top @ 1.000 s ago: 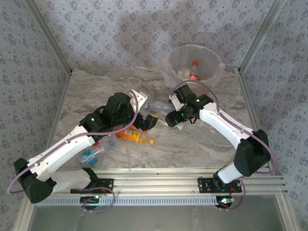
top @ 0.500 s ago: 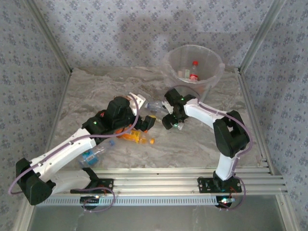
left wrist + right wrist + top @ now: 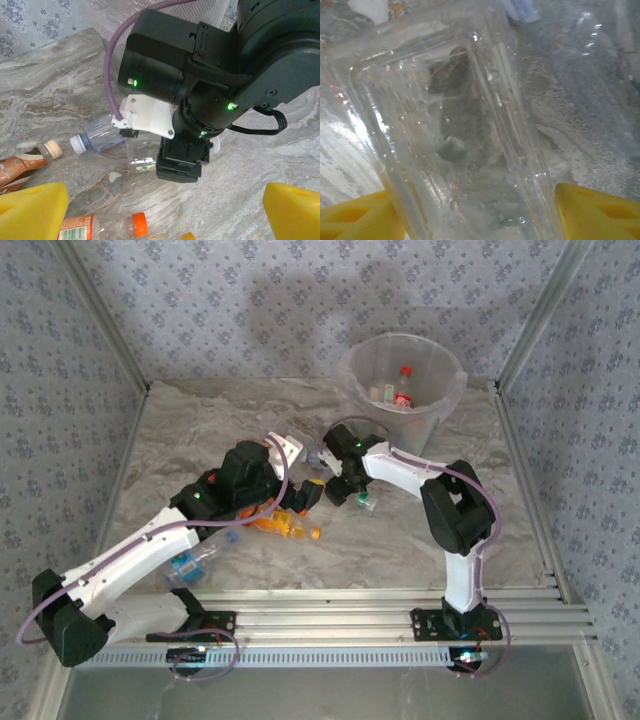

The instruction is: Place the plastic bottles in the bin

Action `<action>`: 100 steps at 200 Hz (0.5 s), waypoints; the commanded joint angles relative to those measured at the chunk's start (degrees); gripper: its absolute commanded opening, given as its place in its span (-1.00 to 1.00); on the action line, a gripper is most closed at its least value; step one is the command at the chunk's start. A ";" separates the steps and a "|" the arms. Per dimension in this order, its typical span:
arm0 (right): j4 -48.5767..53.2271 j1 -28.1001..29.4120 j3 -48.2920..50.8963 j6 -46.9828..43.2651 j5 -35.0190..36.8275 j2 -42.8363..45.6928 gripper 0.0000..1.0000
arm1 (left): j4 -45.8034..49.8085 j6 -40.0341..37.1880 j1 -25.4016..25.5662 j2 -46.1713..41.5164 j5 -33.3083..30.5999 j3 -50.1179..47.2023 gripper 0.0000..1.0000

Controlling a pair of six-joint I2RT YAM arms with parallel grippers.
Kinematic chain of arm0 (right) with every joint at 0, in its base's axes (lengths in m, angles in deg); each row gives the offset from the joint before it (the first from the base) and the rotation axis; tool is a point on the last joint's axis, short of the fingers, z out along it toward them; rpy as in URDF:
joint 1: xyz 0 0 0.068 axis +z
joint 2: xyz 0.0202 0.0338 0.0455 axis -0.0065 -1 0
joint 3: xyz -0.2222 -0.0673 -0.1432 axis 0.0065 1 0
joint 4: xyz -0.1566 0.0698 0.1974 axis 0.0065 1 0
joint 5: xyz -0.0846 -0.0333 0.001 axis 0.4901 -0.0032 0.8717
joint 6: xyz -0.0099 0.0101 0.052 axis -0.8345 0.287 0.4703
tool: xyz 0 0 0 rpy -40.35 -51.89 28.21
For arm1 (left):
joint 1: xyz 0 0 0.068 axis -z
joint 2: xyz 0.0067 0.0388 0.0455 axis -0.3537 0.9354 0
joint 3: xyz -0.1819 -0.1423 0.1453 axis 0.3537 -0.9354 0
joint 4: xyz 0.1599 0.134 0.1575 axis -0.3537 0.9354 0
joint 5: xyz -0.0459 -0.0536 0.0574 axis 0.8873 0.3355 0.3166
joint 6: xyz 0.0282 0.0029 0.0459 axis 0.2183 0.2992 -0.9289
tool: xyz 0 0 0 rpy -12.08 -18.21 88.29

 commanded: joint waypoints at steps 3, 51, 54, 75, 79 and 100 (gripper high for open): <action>0.63 0.89 -2.21 -0.85 0.92 -0.97 0.53 | -0.82 -0.81 0.20 -1.06 -0.41 0.57 0.99; 1.13 1.80 -5.08 -1.86 0.89 -4.25 0.54 | -3.28 0.30 0.16 -0.62 3.67 2.44 0.99; 1.27 1.89 -5.26 -1.97 0.95 -4.53 0.55 | -3.17 0.28 0.16 -0.36 3.68 2.92 0.99; 1.04 2.20 -6.09 -2.51 1.57 -5.83 0.57 | -1.73 -0.54 0.23 1.42 3.49 6.52 0.99; 0.93 2.22 -6.17 -2.57 1.61 -5.96 0.57 | -1.57 -0.58 0.21 1.86 3.50 7.10 0.99; 0.61 2.33 -7.05 -2.69 1.25 -6.79 0.42 | -2.62 -0.83 0.17 3.36 3.57 8.06 0.99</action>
